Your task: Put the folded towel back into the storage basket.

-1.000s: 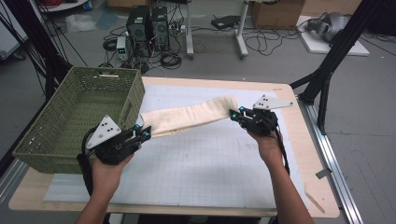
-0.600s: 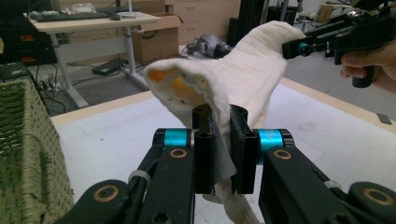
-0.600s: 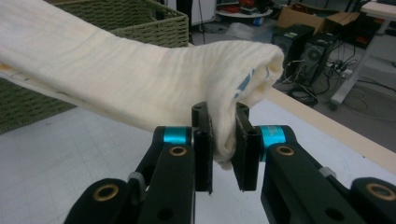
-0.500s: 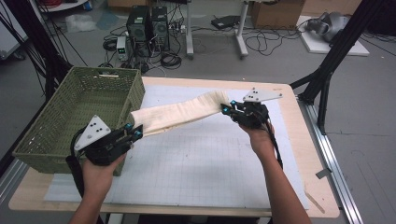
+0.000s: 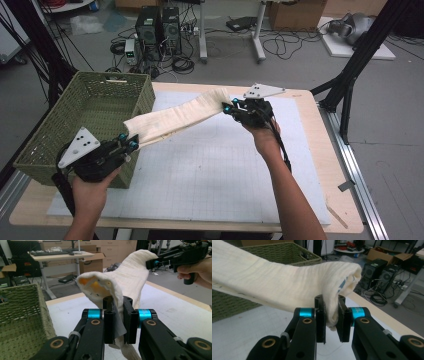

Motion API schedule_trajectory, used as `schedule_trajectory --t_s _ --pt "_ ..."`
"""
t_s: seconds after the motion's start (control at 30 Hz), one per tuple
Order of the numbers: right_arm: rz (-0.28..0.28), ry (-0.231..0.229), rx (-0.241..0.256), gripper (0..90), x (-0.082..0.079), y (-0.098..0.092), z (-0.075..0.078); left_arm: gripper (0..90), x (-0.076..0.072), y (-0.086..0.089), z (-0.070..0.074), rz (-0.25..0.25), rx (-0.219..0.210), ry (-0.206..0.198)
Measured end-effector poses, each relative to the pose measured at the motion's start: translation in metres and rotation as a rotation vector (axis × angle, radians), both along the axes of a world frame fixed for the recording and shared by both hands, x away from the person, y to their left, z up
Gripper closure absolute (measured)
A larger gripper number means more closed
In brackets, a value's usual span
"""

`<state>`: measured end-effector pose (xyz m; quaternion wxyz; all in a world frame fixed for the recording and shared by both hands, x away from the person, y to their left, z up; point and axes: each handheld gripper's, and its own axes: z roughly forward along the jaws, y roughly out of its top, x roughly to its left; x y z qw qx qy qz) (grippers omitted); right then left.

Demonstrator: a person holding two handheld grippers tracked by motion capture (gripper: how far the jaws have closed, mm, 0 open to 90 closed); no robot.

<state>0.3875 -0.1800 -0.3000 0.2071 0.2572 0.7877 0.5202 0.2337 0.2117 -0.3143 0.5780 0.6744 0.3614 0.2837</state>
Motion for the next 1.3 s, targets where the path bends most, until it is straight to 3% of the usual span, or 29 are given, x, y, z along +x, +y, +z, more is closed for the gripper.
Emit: schedule_trajectory --t_s 0.4,1.3 --pt "0.042 -0.018 -0.022 80.6 0.013 0.033 0.009 81.7 -0.012 0.018 0.003 0.045 -0.002 -0.013" --pt "0.106 -0.012 -0.038 80.6 0.044 0.099 0.017 81.7 -0.028 0.05 0.001 0.126 -0.004 -0.023"
